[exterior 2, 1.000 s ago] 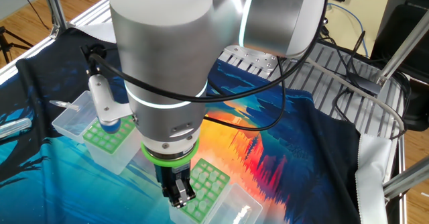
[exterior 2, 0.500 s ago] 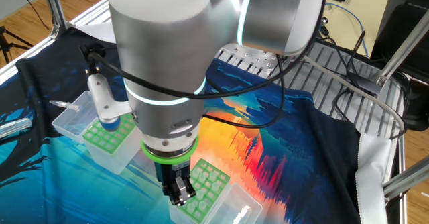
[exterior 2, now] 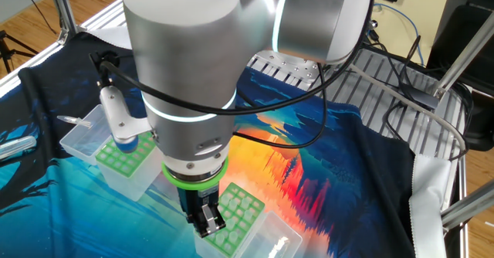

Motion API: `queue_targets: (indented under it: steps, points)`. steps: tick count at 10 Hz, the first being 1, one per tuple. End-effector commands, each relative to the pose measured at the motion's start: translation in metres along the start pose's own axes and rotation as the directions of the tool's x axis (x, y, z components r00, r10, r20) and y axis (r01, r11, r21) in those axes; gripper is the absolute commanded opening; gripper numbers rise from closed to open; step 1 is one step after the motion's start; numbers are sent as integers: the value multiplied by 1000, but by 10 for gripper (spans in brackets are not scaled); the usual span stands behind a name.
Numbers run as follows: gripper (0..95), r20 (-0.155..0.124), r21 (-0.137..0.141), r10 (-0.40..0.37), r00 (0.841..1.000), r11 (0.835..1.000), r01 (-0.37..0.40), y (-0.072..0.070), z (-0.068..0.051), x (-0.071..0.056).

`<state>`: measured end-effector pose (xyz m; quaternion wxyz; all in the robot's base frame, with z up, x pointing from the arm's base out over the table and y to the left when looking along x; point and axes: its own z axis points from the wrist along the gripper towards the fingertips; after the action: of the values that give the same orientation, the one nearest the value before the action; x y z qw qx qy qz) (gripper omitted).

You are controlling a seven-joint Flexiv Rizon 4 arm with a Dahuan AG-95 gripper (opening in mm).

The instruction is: Transfer all large pipette tips from one holder to another

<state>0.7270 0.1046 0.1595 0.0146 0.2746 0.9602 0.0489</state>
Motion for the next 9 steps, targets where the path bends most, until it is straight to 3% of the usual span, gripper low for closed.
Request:
queue_targets:
  steps: [1,4,6,9]
  points:
    - [0,-12,11,-16,1000,1000,16,0,0,0]
    - [0,-30,28,-2,1000,1000,3,0,0,0]
    - [380,-35,35,11,999,999,-10,0,0,0]
    - [380,-27,50,-1,1000,999,2,0,3,1]
